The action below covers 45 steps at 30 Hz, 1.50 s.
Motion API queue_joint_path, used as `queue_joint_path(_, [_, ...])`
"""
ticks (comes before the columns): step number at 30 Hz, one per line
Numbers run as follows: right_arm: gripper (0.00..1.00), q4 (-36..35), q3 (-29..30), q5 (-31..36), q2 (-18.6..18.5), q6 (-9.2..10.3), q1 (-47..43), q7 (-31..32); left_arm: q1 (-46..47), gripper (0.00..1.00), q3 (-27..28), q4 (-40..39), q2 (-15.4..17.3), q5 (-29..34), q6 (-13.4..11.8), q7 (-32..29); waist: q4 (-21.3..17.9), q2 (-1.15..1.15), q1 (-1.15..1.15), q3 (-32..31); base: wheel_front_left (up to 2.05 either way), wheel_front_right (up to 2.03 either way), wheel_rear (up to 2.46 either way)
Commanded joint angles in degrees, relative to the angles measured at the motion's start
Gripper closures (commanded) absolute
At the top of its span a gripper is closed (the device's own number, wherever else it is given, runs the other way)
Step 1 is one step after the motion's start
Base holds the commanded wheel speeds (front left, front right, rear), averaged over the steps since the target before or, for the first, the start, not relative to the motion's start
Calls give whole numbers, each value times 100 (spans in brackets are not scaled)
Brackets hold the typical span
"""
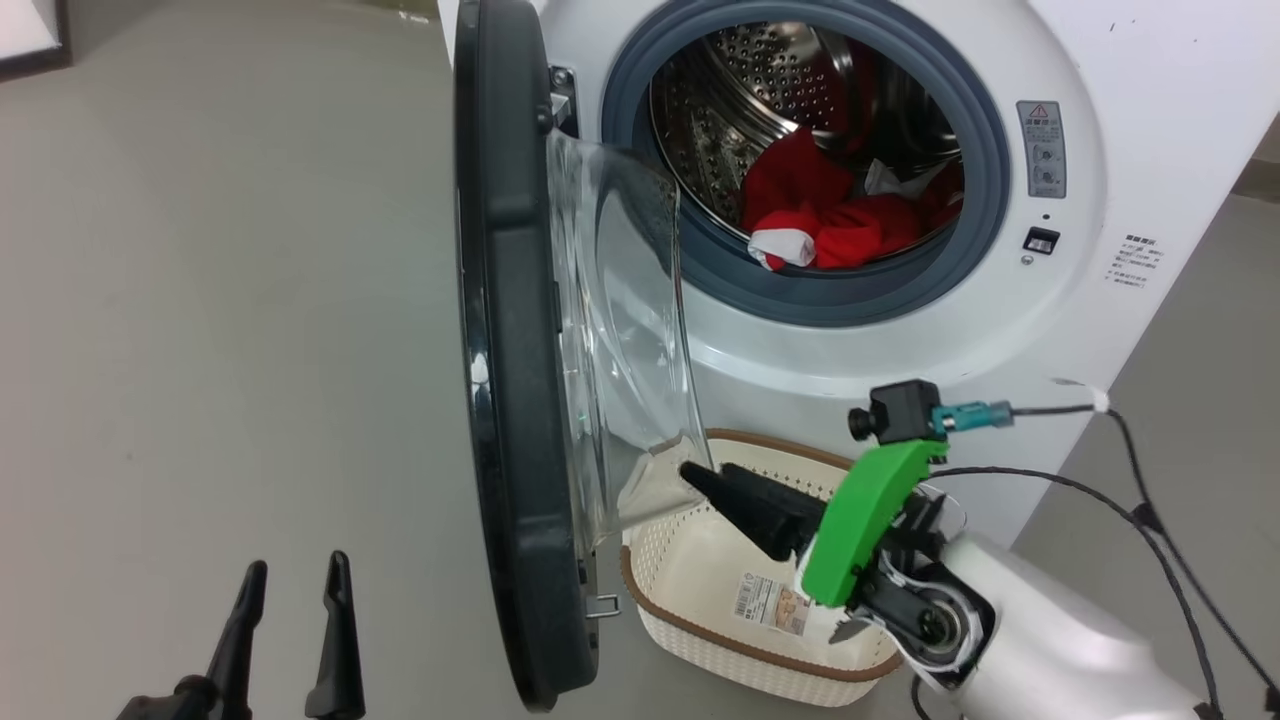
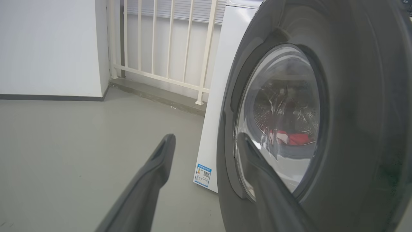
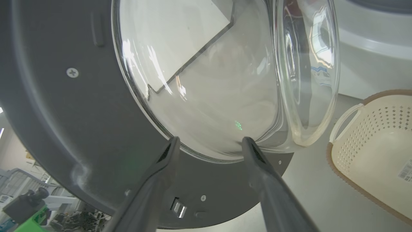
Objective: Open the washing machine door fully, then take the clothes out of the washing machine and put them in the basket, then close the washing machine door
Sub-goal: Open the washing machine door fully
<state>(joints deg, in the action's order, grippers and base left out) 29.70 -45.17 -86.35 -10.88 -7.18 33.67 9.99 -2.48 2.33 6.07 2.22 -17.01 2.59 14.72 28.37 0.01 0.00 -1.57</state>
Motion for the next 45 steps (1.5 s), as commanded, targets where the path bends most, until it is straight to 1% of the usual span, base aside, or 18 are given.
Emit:
queue_joint_path(1, [0,-57,-130,434,-50,-31,-47,-447,111,0,179,-89,65,111,43,28,-36,-1,0,-57,0,0,0])
queue_joint_path(4, [0,239,-343,1052,-165,-31,-76,-1139,99,0,175,-42,65,143,70,28,-71,-1,0,-117,0,0,0])
queue_joint_path(8, [0,808,-556,1701,-170,-31,-48,-1919,108,0,157,23,65,169,95,28,-112,-1,0,-173,0,0,0])
queue_joint_path(11, [0,1254,-662,2175,-129,-31,15,-2291,121,0,136,69,65,194,117,28,-142,-1,0,-208,0,0,0])
queue_joint_path(13, [0,1548,-613,2524,-88,-31,69,-2433,123,0,130,82,65,206,120,28,-161,-1,0,-227,0,0,0])
queue_joint_path(14, [0,1548,-613,2524,-88,-31,69,-2433,123,0,130,82,65,206,120,28,-161,-1,0,-227,0,0,0])
queue_joint_path(17, [0,1884,-365,3134,-39,-31,113,-2492,125,0,119,81,65,212,126,28,-183,-1,0,-238,0,0,0])
queue_joint_path(20, [0,1913,342,3888,-22,-31,21,-2496,122,0,103,67,65,219,134,28,-197,-1,0,-227,0,0,0])
queue_joint_path(22, [0,1784,983,4483,-3,-31,-129,-2497,125,0,94,59,65,217,135,28,-200,-1,0,-213,0,0,0])
queue_joint_path(24, [0,1459,1742,5191,58,-31,-370,-2497,130,0,89,50,65,218,135,28,-199,-1,0,-201,0,0,0])
queue_joint_path(27, [0,753,2842,6155,328,-31,-911,-2498,139,0,88,39,65,227,135,28,-188,-1,0,-188,0,0,0])
queue_joint_path(29, [0,265,3381,6666,516,-31,-1272,-2498,145,0,91,29,65,228,133,28,-178,-1,0,-182,0,0,0])
queue_joint_path(31, [0,-146,3748,7026,655,-31,-1583,-2498,146,0,95,21,65,201,136,28,-169,-1,0,-179,0,0,0])
queue_joint_path(34, [0,-567,4015,7295,760,-31,-1928,-2498,142,0,101,10,65,181,147,28,-163,-1,0,-180,0,0,0])
queue_joint_path(37, [0,-802,4050,7358,791,-31,-2173,-2498,133,0,110,0,65,189,155,28,-168,-1,0,-189,0,0,0])
queue_joint_path(45, [0,-950,3867,7143,799,-31,-2519,-2499,95,0,111,-37,65,203,158,28,-204,-1,0,-232,0,0,0])
